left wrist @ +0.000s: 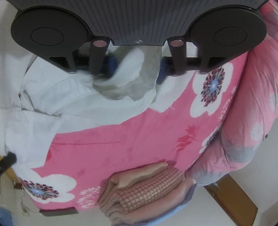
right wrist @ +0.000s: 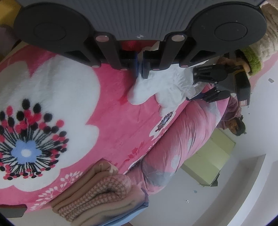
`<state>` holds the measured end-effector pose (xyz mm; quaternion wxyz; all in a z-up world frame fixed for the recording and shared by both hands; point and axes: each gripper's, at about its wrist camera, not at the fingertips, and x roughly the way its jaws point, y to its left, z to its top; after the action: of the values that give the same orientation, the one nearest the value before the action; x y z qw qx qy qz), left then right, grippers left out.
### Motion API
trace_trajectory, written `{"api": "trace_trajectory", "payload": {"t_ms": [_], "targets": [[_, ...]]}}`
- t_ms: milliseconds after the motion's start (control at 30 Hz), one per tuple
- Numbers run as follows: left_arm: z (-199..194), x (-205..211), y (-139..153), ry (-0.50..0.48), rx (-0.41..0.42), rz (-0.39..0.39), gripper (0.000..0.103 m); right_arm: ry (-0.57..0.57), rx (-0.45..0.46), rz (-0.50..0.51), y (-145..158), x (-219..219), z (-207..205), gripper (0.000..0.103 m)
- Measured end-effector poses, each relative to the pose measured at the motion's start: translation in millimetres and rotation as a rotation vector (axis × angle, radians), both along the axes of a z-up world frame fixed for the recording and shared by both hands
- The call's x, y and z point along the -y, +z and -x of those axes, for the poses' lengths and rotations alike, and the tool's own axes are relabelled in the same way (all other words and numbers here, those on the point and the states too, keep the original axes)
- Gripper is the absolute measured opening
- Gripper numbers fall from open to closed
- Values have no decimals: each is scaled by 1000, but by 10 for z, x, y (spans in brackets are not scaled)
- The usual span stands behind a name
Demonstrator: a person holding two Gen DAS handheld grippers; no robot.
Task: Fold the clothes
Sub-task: 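Lift the shirt high with both grippers and shake it out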
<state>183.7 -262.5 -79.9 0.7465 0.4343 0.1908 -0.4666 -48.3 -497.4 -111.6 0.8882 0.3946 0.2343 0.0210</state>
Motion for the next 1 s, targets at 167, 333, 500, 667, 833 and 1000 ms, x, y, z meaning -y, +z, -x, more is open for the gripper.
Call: {"api": "trace_trajectory", "payload": {"t_ms": [167, 333, 500, 667, 833, 1000], "targets": [[-23, 18, 74, 58, 21, 77, 5, 7, 9, -7, 43, -59, -83, 31], [-24, -107, 450, 183, 74, 264, 4, 14, 18, -15, 87, -120, -167, 51], [58, -422, 1029, 328, 120, 464, 4, 28, 31, -15, 155, -204, -295, 59], [256, -743, 1542, 393, 183, 589, 4, 106, 101, -14, 357, -430, -577, 62], [490, -1027, 1964, 439, 248, 674, 4, 196, 169, -29, 574, -721, -858, 89], [698, -1275, 2317, 473, 302, 750, 3, 237, 151, 113, 773, -1161, -1162, 95]]}}
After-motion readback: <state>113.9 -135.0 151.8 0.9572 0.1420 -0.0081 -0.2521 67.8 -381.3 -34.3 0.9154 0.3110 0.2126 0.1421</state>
